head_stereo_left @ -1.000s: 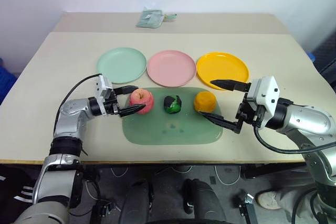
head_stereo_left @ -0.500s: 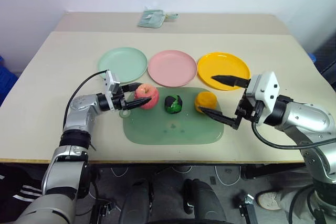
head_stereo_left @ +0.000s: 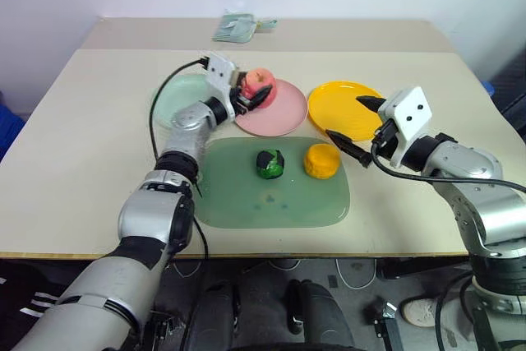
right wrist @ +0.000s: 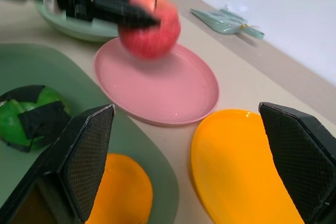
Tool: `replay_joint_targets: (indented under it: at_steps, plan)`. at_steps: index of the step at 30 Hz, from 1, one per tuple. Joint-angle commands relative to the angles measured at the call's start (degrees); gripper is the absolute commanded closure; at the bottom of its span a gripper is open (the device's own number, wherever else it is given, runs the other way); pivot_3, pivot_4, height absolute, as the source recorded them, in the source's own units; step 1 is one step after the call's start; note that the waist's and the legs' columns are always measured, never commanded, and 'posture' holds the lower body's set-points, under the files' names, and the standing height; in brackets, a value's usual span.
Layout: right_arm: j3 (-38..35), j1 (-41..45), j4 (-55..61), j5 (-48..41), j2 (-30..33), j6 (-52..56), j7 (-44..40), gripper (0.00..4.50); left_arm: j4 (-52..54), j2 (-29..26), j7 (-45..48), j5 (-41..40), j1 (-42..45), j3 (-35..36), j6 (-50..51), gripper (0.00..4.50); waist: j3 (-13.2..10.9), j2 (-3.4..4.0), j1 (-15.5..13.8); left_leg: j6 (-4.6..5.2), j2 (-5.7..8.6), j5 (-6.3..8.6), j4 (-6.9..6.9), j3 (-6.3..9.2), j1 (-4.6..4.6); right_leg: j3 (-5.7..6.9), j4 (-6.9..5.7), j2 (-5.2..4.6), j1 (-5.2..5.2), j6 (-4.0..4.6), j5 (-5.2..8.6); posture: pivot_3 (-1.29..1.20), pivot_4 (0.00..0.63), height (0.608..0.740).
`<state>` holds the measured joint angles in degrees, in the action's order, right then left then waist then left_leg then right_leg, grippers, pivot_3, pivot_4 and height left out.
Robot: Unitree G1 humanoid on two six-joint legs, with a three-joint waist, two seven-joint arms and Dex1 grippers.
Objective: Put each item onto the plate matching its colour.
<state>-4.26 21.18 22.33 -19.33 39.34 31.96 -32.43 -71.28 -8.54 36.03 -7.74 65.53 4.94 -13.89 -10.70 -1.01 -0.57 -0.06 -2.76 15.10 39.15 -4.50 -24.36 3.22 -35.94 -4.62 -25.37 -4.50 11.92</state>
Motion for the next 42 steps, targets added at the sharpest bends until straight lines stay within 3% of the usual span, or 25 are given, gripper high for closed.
replay_joint_targets:
  at_steps: [1,3,4,8,12,19,23,27,31,37,42]
  plan:
    - [-0.85,0.76,2.98,-0.2,-0.46,0.44,0.66,0.0,-0.51,0.22,-0.62,0.04,2.57,1.41,0.78,1.3,0.0,0.0,-0.01,0.0,0.0,0.0,0.0,0.0,0.0,0.0,0.0,0.0,0.0,0.0,0.0,0.0,0.15,0.74]
    - [-1.17,0.36,3.58,-0.36,-0.45,0.74,0.67,0.0,-1.09,0.34,-1.68,0.37,2.89,1.66,1.3,0.29,0.0,0.0,-0.1,0.0,0.0,0.0,0.01,0.0,-0.01,0.0,0.0,-0.01,0.0,0.01,0.0,0.0,0.15,0.74]
    - [-1.38,0.14,3.84,-0.46,-0.39,0.89,0.65,0.0,-1.31,0.31,-2.14,0.58,3.08,1.7,1.46,0.04,0.0,0.0,-0.12,0.0,0.0,0.0,0.01,0.01,-0.01,0.0,0.0,-0.01,0.0,0.0,0.0,0.0,0.15,0.74]
    - [-2.02,-0.5,4.37,-0.59,-0.15,0.9,0.45,0.0,-0.74,-0.18,-0.01,0.89,3.54,1.85,-0.1,0.04,0.0,0.0,-0.22,0.0,0.01,0.0,0.02,0.01,-0.03,0.0,0.01,-0.02,0.01,0.0,0.0,0.0,0.15,0.74]
    - [-2.53,-0.89,5.11,-1.55,-0.19,0.45,-0.51,0.0,2.25,-2.09,11.36,-2.04,3.26,3.43,0.13,0.04,0.0,0.0,-0.14,0.0,0.01,0.0,0.02,0.0,-0.03,0.0,0.02,-0.03,0.01,0.01,0.0,0.0,0.15,0.74]
    - [-5.1,-3.6,10.64,-11.3,0.88,1.35,-8.25,0.0,17.99,-9.31,40.68,-11.64,-2.74,4.43,12.76,0.04,0.02,0.03,0.31,0.0,-0.02,0.0,-0.01,0.02,-0.01,0.0,-0.03,0.0,-0.02,0.03,0.01,0.0,0.15,0.74]
    - [-5.92,-3.64,10.71,-12.89,1.8,0.82,-9.85,0.0,28.1,-12.63,49.11,-13.25,-10.0,0.68,23.86,0.04,0.02,0.03,0.3,0.0,-0.03,0.0,0.03,0.03,0.03,-0.01,-0.07,-0.01,0.03,0.03,0.01,0.0,0.15,0.74]
    - [-5.12,-3.17,9.94,-12.39,2.57,0.12,-10.68,0.0,34.22,-11.69,48.35,-12.16,-14.4,-2.03,24.14,0.04,0.0,0.01,-0.41,-0.01,-0.03,-0.01,0.12,0.07,-0.02,-0.01,-0.06,-0.02,0.05,0.09,0.04,0.0,0.15,0.74]
    - [-5.01,-3.97,10.07,-11.57,4.1,-0.43,-12.08,0.0,30.87,-9.99,41.9,-6.39,-15.25,-4.77,14.89,0.04,0.01,0.01,-0.3,-0.01,0.02,0.0,0.14,0.06,-0.04,-0.02,0.0,-0.07,0.07,0.16,0.08,0.0,0.15,0.74]
    - [-6.3,-8.16,12.02,-12.65,7.51,-1.49,-16.28,0.0,30.42,-7.38,40.89,-3.55,-16.96,-8.61,10.34,0.04,0.01,0.0,-0.16,0.0,0.0,0.0,0.11,0.07,-0.03,-0.01,-0.03,-0.04,0.05,0.05,0.02,0.0,0.15,0.74]
    - [-6.23,-7.6,12.1,-12.23,7.04,-1.96,-15.14,0.0,29.69,-5.36,39.32,-1.71,-17.99,-10.83,6.89,0.04,0.01,0.01,-0.16,-0.01,-0.01,0.0,0.11,0.07,0.01,-0.02,-0.06,-0.03,0.04,0.06,0.02,0.0,0.15,0.74]
